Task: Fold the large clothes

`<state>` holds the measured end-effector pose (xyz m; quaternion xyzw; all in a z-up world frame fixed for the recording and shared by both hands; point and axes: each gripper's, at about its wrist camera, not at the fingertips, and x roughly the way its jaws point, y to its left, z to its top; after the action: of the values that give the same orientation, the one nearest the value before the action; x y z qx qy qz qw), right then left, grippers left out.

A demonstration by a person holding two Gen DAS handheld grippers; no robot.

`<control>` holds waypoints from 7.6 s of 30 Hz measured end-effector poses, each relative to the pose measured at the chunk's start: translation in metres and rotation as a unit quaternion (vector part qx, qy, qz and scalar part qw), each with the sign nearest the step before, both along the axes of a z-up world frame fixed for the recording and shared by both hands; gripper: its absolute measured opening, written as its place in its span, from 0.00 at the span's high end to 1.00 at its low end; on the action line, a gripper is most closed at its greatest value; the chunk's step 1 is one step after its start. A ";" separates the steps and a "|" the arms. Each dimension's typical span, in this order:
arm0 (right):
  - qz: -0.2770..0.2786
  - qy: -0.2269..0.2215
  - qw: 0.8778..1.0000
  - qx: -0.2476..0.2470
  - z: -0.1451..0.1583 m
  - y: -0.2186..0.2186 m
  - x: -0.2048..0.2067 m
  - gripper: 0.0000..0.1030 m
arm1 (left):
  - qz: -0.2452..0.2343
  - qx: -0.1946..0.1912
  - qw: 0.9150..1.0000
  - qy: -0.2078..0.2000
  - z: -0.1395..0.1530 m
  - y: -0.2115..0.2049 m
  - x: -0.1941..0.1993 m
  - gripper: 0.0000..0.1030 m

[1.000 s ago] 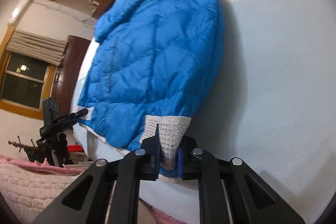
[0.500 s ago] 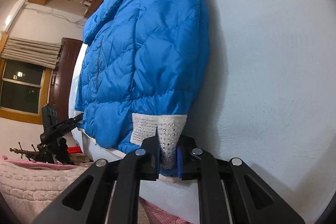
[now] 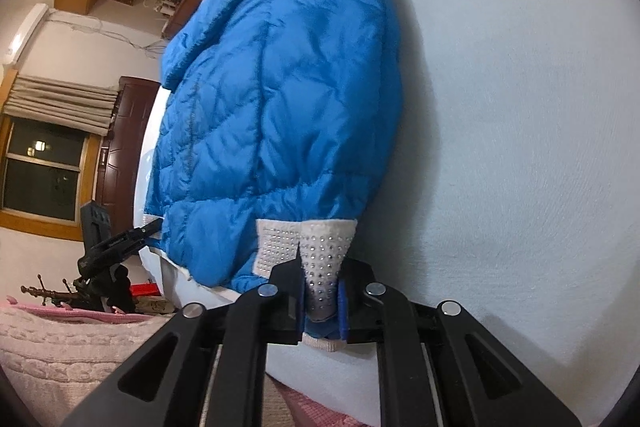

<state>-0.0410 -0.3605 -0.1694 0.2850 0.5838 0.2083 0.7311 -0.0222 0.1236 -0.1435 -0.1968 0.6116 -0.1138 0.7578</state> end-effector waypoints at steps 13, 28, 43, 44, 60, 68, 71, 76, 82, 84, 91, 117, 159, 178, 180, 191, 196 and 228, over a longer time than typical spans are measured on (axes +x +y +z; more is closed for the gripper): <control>-0.012 -0.094 0.995 0.044 0.092 -0.010 0.069 0.90 | -0.015 -0.101 0.989 -0.103 0.095 -0.005 0.065 0.88; -0.031 -0.121 0.990 0.063 0.135 -0.036 0.264 0.90 | -0.013 -0.116 0.980 -0.160 0.139 -0.033 0.280 0.88; -0.067 -0.018 0.997 0.044 0.040 -0.042 0.395 0.88 | 0.040 -0.042 0.997 -0.057 0.033 -0.046 0.410 0.85; -0.071 -0.013 0.996 0.049 0.036 -0.044 0.396 0.87 | 0.041 -0.046 0.997 -0.054 0.029 -0.044 0.409 0.83; -0.016 -0.072 0.996 -0.043 0.077 -0.034 0.337 0.45 | -0.018 0.014 0.995 -0.098 0.073 -0.013 0.336 0.38; 0.008 -0.063 0.988 -0.144 0.058 -0.001 0.331 0.81 | -0.040 0.069 0.990 -0.118 0.059 -0.043 0.314 0.91; -0.005 -0.090 0.989 -0.121 0.082 -0.008 0.331 0.94 | -0.043 0.091 0.982 -0.160 0.076 -0.056 0.312 0.95; -0.045 -0.110 0.986 -0.114 0.105 -0.020 0.344 0.96 | -0.007 0.081 0.977 -0.199 0.102 -0.061 0.331 0.96; -0.050 -0.055 0.981 -0.181 0.059 -0.010 0.368 0.96 | 0.003 0.114 0.986 -0.120 0.052 -0.062 0.367 0.93; -0.053 -0.035 0.983 -0.172 0.036 -0.013 0.368 0.95 | 0.004 0.093 0.991 -0.094 0.028 -0.056 0.372 0.91; -0.076 -0.034 0.983 -0.162 0.039 -0.023 0.357 0.91 | 0.019 0.086 0.993 -0.077 0.031 -0.046 0.369 0.82; -0.032 -0.102 0.959 -0.261 0.035 0.101 0.308 0.86 | -0.082 0.140 0.979 -0.123 0.019 -0.158 0.301 0.81; -0.093 -0.057 0.993 -0.051 0.037 -0.046 0.296 0.19 | 0.018 0.021 0.995 -0.098 0.048 -0.003 0.307 0.25; -0.075 -0.032 0.997 0.013 0.014 -0.034 0.322 0.71 | 0.016 -0.017 0.997 -0.072 0.024 -0.036 0.349 0.78; -0.074 -0.042 0.996 0.018 0.029 -0.034 0.314 0.76 | 0.019 -0.011 0.997 -0.080 0.034 -0.037 0.345 0.83; -0.045 -0.110 0.993 -0.003 0.136 -0.025 0.227 0.81 | -0.021 -0.022 0.988 -0.149 0.131 -0.047 0.260 0.86; -0.040 -0.113 0.993 -0.012 0.157 -0.022 0.159 0.81 | -0.044 -0.023 0.986 -0.160 0.155 -0.041 0.187 0.86; -0.160 0.000 0.986 -0.053 -0.005 -0.011 0.054 0.68 | -0.082 0.072 0.988 -0.111 -0.002 -0.029 0.082 0.65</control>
<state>0.0126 -0.3712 -0.1740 0.3360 0.5406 0.0577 0.7691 0.0595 0.0947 -0.1458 -0.0771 0.5440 -0.1530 0.8214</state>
